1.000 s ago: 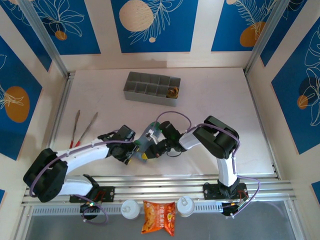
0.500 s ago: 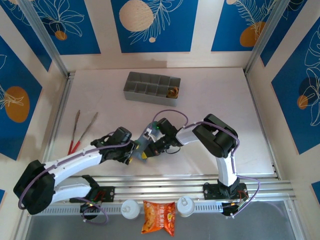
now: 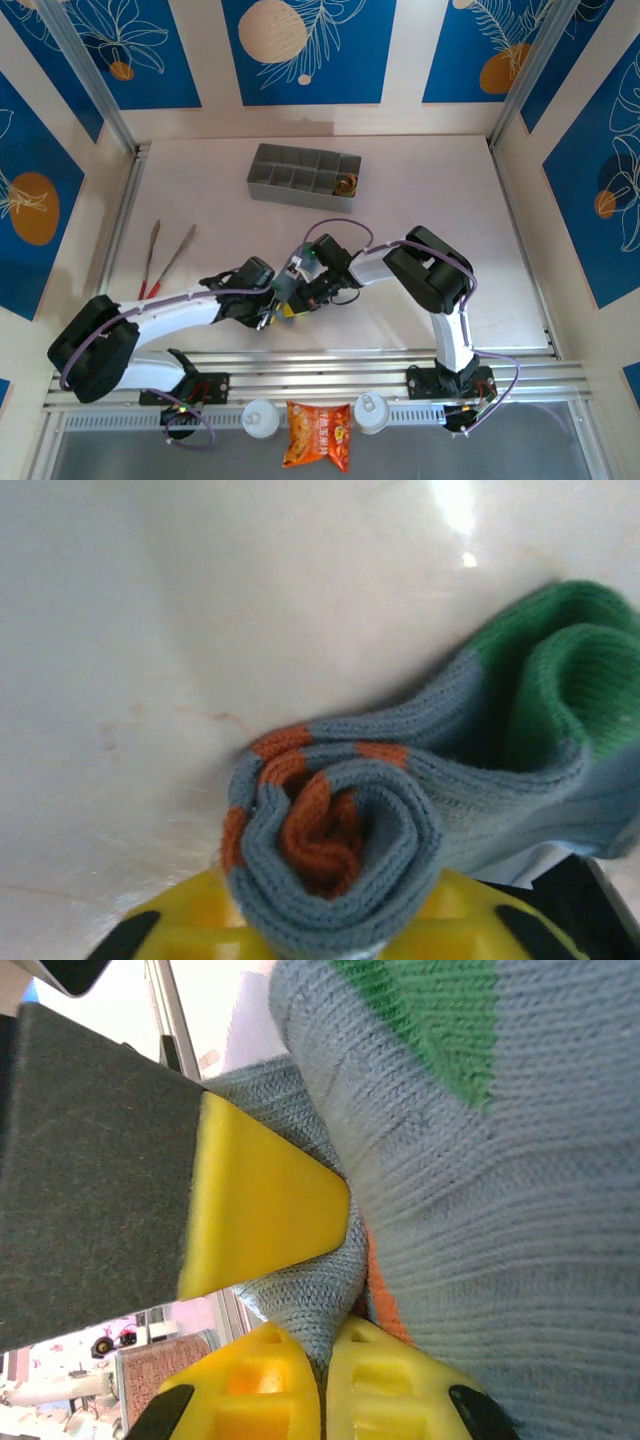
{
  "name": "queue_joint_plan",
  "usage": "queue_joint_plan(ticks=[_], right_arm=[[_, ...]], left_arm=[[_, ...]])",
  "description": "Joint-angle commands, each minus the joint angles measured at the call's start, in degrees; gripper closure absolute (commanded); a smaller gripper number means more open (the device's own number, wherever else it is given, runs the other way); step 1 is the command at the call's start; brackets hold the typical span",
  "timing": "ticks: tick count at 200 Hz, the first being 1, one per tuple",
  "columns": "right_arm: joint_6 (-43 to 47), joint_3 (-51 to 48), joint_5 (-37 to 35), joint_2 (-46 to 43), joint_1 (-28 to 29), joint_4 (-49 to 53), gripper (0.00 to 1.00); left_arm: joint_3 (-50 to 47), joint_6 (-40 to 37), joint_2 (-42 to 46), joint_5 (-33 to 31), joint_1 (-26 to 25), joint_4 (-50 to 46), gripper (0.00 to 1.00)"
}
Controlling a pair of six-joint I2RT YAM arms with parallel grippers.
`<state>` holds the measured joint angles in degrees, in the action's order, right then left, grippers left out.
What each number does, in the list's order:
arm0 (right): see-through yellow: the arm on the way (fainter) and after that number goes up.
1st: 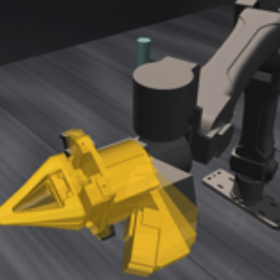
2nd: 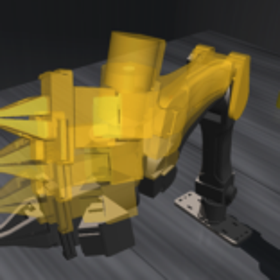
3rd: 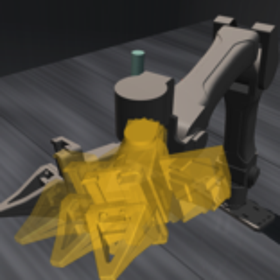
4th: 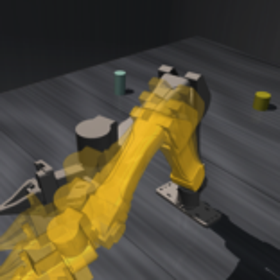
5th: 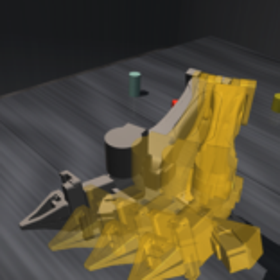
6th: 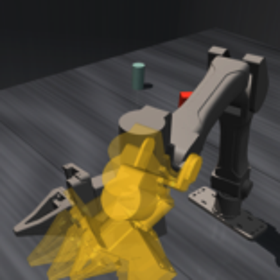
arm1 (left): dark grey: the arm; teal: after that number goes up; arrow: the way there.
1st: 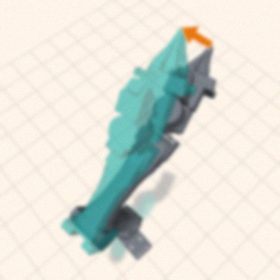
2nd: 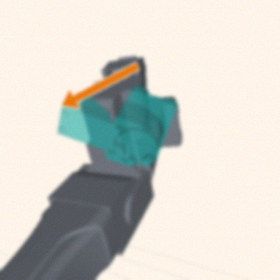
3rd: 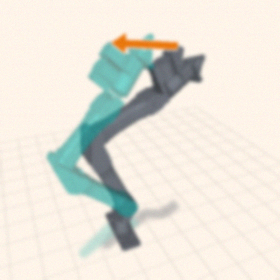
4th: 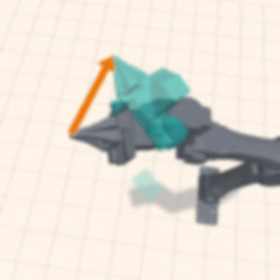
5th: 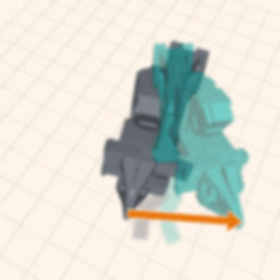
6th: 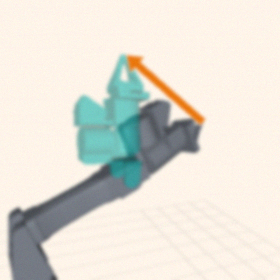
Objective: Roll the socks
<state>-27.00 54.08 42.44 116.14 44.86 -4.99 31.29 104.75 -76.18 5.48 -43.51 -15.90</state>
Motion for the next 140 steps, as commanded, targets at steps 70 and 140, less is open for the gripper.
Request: queue_joint_plan(ticks=[70, 140], right_arm=[[19.1, -10.7, -33.3, -18.8, 6.8, 4.9, 0.63], [38.1, -22.6, -58.3, -40.4, 19.5, -0.7, 0.47]], left_arm=[[3.9, 3.3, -17.5, 8.8, -1.9, -23.3, 1.0], [15.8, 0.1, -26.8, 7.0, -0.2, -33.0, 1.0]])
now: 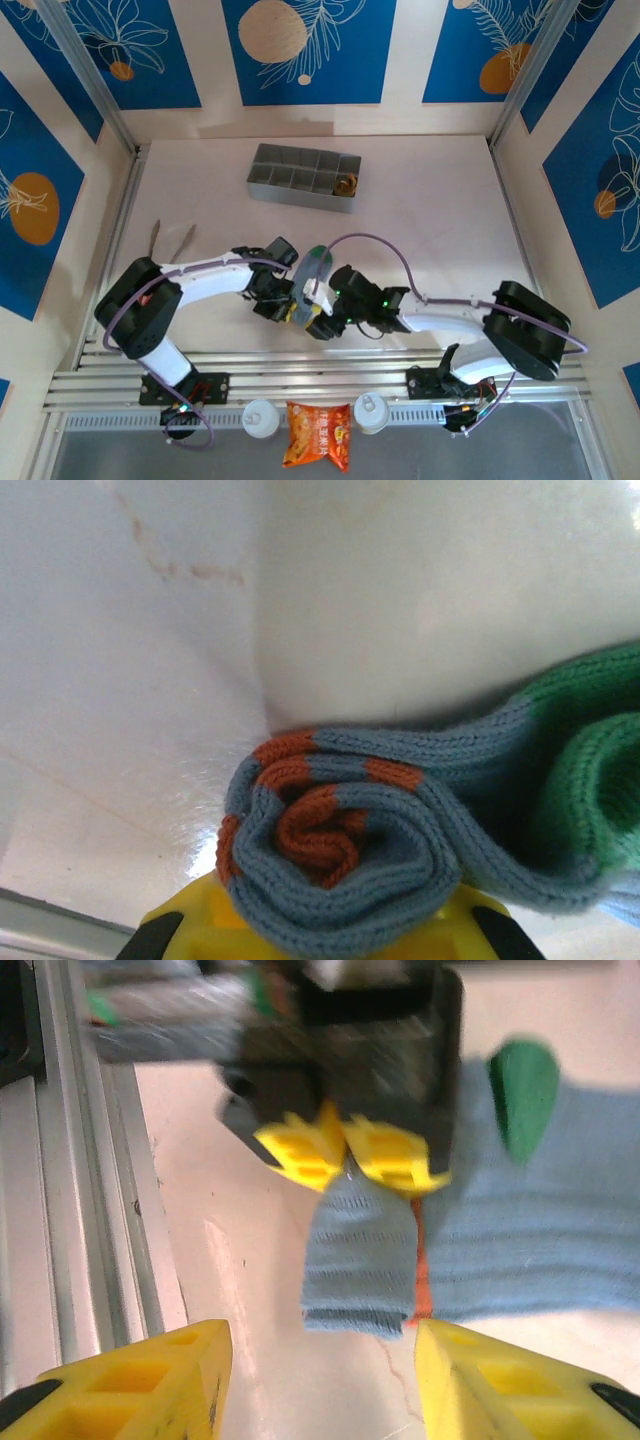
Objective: Roll the socks
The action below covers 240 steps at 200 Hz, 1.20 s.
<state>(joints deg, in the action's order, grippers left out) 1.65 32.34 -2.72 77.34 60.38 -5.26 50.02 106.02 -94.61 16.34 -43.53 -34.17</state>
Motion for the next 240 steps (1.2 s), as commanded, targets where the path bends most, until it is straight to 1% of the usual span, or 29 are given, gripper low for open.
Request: queue_joint_plan(ticks=[1, 11, 48, 70, 92, 121, 142, 165, 187, 200, 221, 240], right_arm=[[9.7, -0.9, -13.4, -1.6, 4.1, -0.4, 0.47], [11.4, -0.4, -16.1, -0.7, 5.5, -0.4, 0.46], [16.4, 2.8, -21.8, 6.1, 9.4, -2.7, 0.46], [18.2, 5.1, -25.6, 10.1, 10.5, -4.1, 0.47], [18.9, 6.8, -26.8, 12.3, 11.1, -4.0, 0.48], [18.6, 8.1, -26.7, 14.8, 12.1, -2.2, 0.53], [16.2, 8.8, -26.7, 16.7, 12.3, -0.3, 0.61], [12.0, 9.5, -28.6, 19.4, 12.2, 2.8, 0.71], [8.2, 9.5, -30.1, 21.7, 12.2, 5.0, 0.78], [5.8, 9.5, -30.6, 22.8, 12.0, 6.3, 0.88], [3.8, 10.4, -29.7, 24.1, 12.3, 8.1, 0.99], [0.4, 11.4, -27.0, 24.8, 11.1, 10.3, 1.0]], left_arm=[[-2.8, -1.2, -8.5, -4.0, -0.2, -14.8, 1.0], [-1.8, -1.4, -9.0, -4.2, 0.1, -15.9, 1.0], [1.5, -2.1, -11.2, -4.6, 0.2, -16.7, 1.0], [2.7, -2.5, -12.3, -4.6, 0.3, -16.8, 1.0], [3.3, -2.7, -12.5, -4.6, 0.3, -16.8, 1.0], [4.3, -3.2, -13.2, -4.5, 0.4, -16.9, 1.0], [4.8, -3.3, -13.2, -4.4, 0.4, -16.8, 1.0], [4.9, -3.5, -12.8, -4.3, 0.5, -16.8, 1.0], [4.4, -3.6, -11.7, -4.0, 0.6, -16.9, 1.0], [3.7, -3.4, -10.5, -3.5, 0.7, -16.6, 1.0], [1.7, -2.7, -7.1, -2.5, 1.4, -14.6, 1.0], [-0.1, -1.7, -2.6, -2.6, 2.1, -13.2, 0.91]])
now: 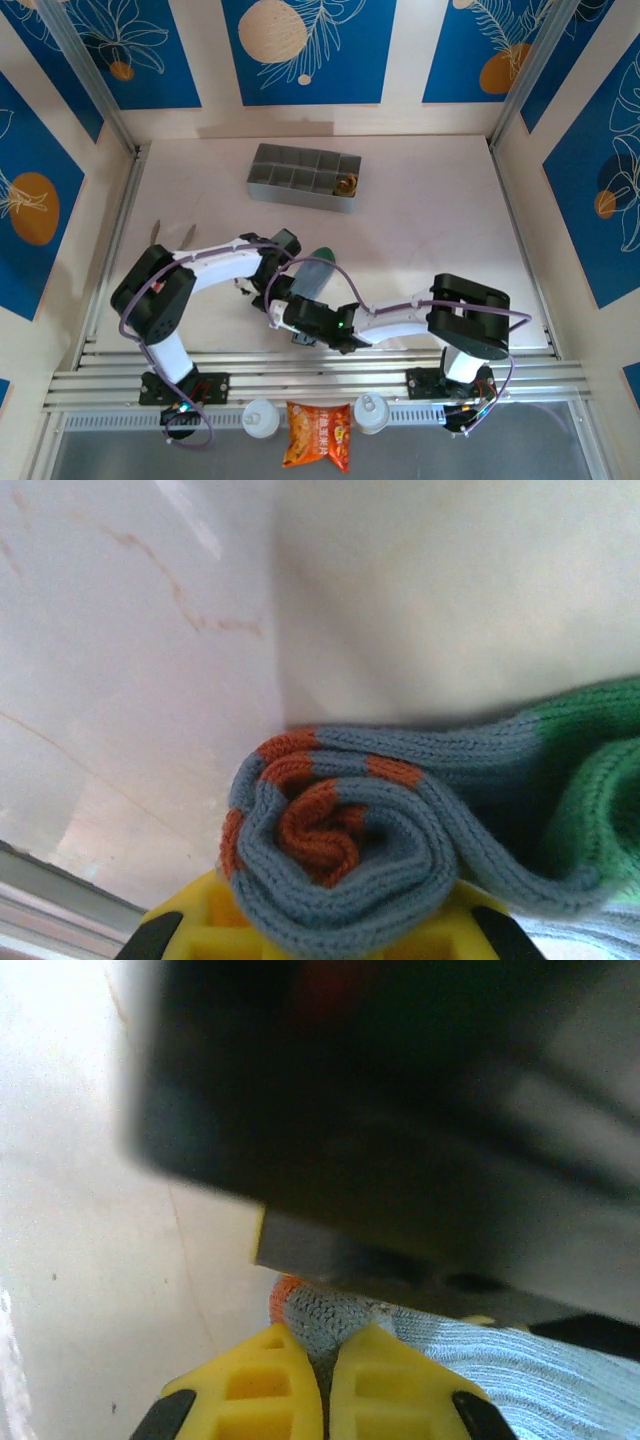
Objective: Roll the socks
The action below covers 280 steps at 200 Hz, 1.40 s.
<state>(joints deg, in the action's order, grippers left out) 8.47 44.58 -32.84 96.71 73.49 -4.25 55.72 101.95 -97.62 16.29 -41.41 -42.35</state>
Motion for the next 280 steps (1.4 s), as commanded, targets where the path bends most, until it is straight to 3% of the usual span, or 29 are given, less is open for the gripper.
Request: queue_joint_plan(ticks=[1, 37, 52, 70, 94, 133, 167, 216, 280], right_arm=[[-6.6, -0.9, 3.3, 5.4, -2.1, 9.4, 1.0], [-11.5, -3.3, 10.2, 6.1, -3.5, 7.6, 1.0], [-12.5, -4.2, 13.3, 6.8, -4.0, 6.1, 1.0], [-13.4, -4.9, 17.5, 7.7, -5.0, 4.7, 1.0], [-14.7, -5.7, 23.5, 8.5, -6.9, 3.4, 1.0], [-17.6, -5.4, 31.0, 10.6, -10.4, 3.3, 1.0], [-20.7, -4.8, 37.8, 12.9, -14.2, 3.0, 1.0], [-24.5, -3.9, 46.9, 17.4, -20.3, 3.8, 1.0], [-30.4, -4.7, 53.6, 20.9, -26.1, 2.8, 1.0]], left_arm=[[-6.0, 2.5, 0.6, -2.5, 0.0, -5.0, 0.9], [-8.9, 3.6, 5.5, -1.2, 2.2, -3.8, 0.81], [-9.5, 3.3, 7.3, -2.0, 3.4, -2.9, 0.67], [-9.8, 3.0, 9.9, -3.4, 4.5, -1.2, 0.42], [-8.3, 0.6, 12.2, -5.7, 6.2, 0.1, 0.25], [-7.2, -2.8, 15.0, -7.5, 7.9, 2.6, 0.15], [-7.8, -5.4, 19.2, -8.8, 8.1, 2.7, 0.14], [-11.5, -13.0, 23.8, -9.7, 8.1, 6.3, 0.34], [-14.6, -20.2, 21.5, -9.4, 6.5, 13.1, 0.53]])
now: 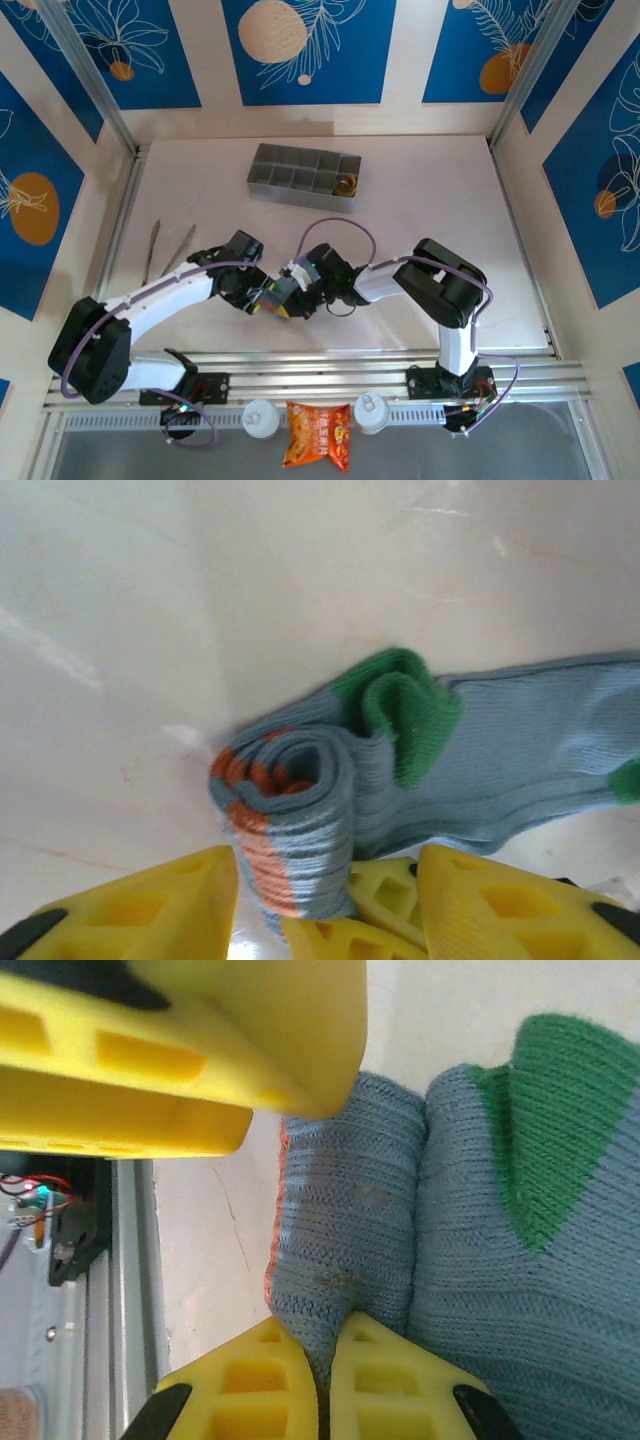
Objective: Roll the socks
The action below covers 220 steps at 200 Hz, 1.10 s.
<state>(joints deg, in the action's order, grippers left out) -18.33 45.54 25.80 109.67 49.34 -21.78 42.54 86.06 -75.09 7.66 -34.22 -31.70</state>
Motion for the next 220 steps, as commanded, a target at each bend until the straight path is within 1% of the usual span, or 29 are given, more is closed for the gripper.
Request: queue_joint_plan(ticks=[1, 26, 46, 74, 116, 142, 150, 158, 168, 176, 180, 186, 192, 206, 220], right_arm=[[-3.6, -5.7, -4.9, 7.9, -2.1, 20.3, 1.0], [-5.5, -6.0, -3.8, 8.5, -3.6, 19.7, 1.0], [-5.6, -5.3, -3.5, 9.1, -4.4, 21.0, 1.0], [-5.5, -3.8, -2.7, 10.3, -5.0, 23.0, 1.0], [-5.9, -1.8, -2.1, 12.0, -5.4, 24.8, 1.0], [-5.8, -0.6, -2.3, 12.7, -5.7, 25.7, 1.0], [-5.5, -0.3, -2.4, 12.7, -5.8, 25.9, 1.0], [-5.1, -0.1, -2.8, 12.7, -5.7, 26.1, 1.0], [-3.8, 0.2, -3.6, 12.2, -5.3, 26.3, 1.0], [-2.2, 0.3, -5.1, 11.0, -4.5, 26.4, 1.0], [-1.3, 0.3, -6.0, 10.1, -4.0, 26.3, 1.0], [0.3, 0.1, -7.4, 8.5, -3.2, 25.7, 1.0], [1.9, -0.3, -8.7, 6.6, -2.3, 24.8, 0.96], [5.8, -2.1, -11.4, 0.9, 0.0, 21.4, 0.83], [9.5, -4.4, -14.4, -5.0, 2.1, 17.8, 0.7]], left_arm=[[-1.4, -4.3, -1.2, -0.8, -0.8, 2.5, 0.53], [-4.0, -3.2, -1.3, -0.8, -1.8, 5.0, 0.54], [-4.4, -2.6, -1.3, -1.5, -2.4, 4.2, 0.54], [-5.4, -1.4, -1.7, -1.4, -3.3, 6.2, 0.51], [-4.3, 0.1, -7.1, -1.4, -5.3, 10.2, 0.51], [-4.2, 1.8, -9.7, -2.0, -6.2, 8.6, 0.54], [-4.4, 2.4, -10.4, -2.3, -6.3, 7.9, 0.58], [-4.3, 3.4, -11.5, -2.4, -6.4, 6.3, 0.66], [-3.8, 4.6, -13.2, -2.1, -6.4, 3.1, 0.84], [-2.9, 5.8, -14.9, -1.1, -6.4, -0.9, 0.96], [-2.4, 5.9, -15.9, -0.5, -6.3, -2.5, 1.0], [-1.4, 6.0, -17.2, 0.4, -6.4, -5.7, 1.0], [-0.4, 6.1, -18.4, 1.0, -6.6, -8.7, 1.0], [1.6, 6.4, -20.4, 1.6, -7.1, -14.1, 1.0], [2.7, 7.8, -21.6, 1.6, -7.1, -17.0, 1.0]])
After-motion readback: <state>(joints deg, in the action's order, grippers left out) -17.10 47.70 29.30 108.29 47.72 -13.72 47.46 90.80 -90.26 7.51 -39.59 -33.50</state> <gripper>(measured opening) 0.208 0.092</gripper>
